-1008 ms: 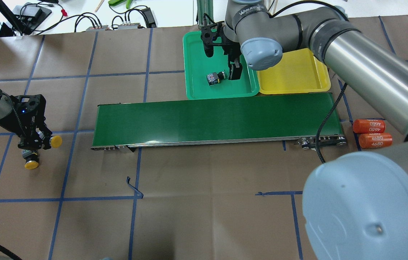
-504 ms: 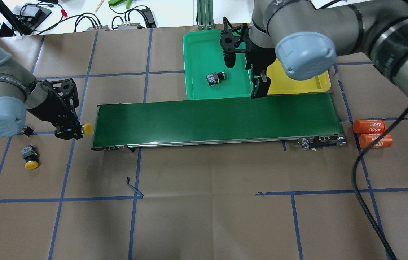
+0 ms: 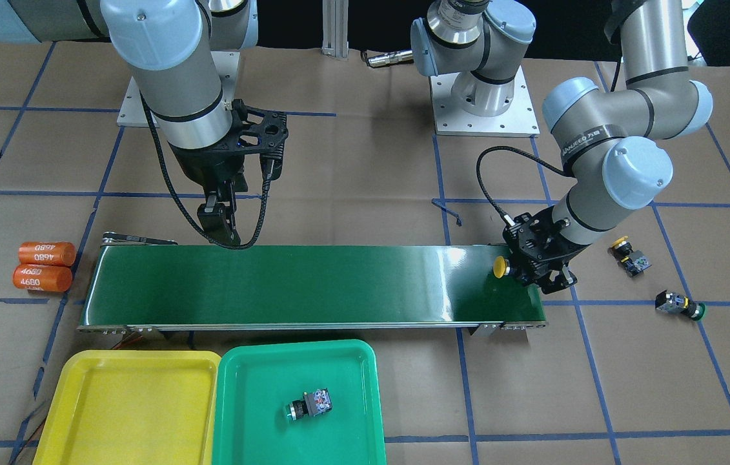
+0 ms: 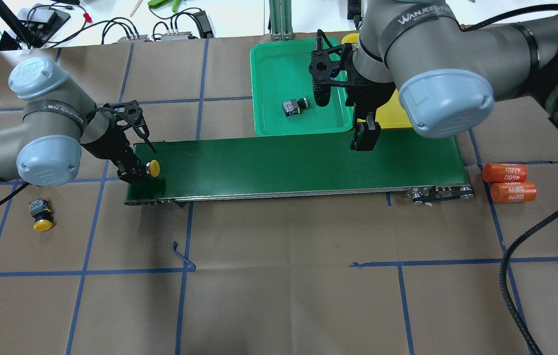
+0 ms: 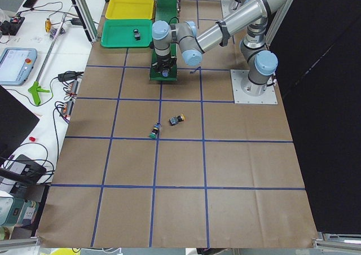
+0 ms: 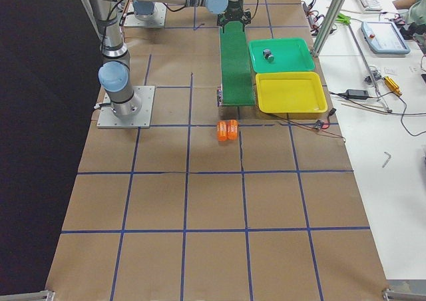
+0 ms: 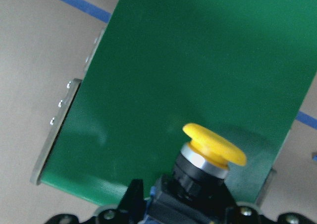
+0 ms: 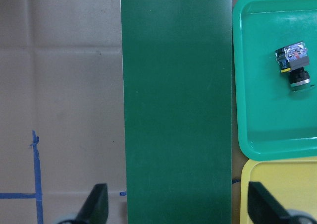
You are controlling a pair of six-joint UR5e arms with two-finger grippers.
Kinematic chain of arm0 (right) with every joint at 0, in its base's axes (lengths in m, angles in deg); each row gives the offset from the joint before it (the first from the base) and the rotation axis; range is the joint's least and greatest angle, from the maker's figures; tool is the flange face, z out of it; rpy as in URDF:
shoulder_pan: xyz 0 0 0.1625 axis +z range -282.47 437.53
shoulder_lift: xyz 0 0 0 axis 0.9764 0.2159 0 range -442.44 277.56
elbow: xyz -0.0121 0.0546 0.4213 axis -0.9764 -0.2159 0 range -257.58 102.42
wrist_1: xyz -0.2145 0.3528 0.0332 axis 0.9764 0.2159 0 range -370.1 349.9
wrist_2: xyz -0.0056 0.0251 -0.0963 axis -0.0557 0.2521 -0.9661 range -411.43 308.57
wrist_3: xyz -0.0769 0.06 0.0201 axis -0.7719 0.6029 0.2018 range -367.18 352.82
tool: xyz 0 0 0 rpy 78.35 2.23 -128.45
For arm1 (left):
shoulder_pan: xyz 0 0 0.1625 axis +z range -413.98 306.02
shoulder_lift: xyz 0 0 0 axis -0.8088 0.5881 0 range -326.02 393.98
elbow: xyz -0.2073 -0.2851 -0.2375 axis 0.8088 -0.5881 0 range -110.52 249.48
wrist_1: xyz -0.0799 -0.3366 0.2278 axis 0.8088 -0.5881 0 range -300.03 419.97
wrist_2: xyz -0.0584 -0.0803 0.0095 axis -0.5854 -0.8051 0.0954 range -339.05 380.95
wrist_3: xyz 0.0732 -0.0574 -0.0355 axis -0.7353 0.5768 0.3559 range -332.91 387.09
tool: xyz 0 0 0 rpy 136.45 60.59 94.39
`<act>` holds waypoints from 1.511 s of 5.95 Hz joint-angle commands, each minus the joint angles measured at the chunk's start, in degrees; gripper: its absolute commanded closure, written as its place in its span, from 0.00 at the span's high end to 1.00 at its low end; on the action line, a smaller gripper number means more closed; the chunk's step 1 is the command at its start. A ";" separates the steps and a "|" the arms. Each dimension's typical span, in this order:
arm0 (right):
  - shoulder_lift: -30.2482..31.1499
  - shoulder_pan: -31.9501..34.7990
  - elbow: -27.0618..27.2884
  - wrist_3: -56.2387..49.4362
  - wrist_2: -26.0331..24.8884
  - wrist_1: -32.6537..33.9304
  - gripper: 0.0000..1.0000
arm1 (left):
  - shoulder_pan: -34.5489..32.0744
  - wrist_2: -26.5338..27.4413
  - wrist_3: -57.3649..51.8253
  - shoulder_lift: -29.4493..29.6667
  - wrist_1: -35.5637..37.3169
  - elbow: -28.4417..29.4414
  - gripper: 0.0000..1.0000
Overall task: Sort buttons by color to trays
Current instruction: 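Place the yellow-capped button on the conveyor with the left gripper while the right withdraws, then grasp a second yellow-capped button from the pile with the left gripper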
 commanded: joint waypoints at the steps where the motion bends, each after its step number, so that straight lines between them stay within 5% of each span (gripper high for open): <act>1: 0.01 0.03 -2.83 0.99 -0.61 -7.19 1.00 | -1.23 0.33 0.32 1.14 1.06 0.01 0.97; 3: -0.34 0.11 -3.38 2.67 -0.35 -10.76 1.00 | 0.42 1.21 -5.26 -0.26 0.53 2.20 0.98; 5: -0.25 0.11 -2.94 2.23 -0.43 -10.14 1.00 | 9.08 4.72 -19.19 0.17 -2.10 3.00 0.98; 9: 0.01 0.20 -2.94 1.97 -0.52 -10.05 1.00 | 20.10 12.01 -69.06 0.61 -2.81 0.73 0.97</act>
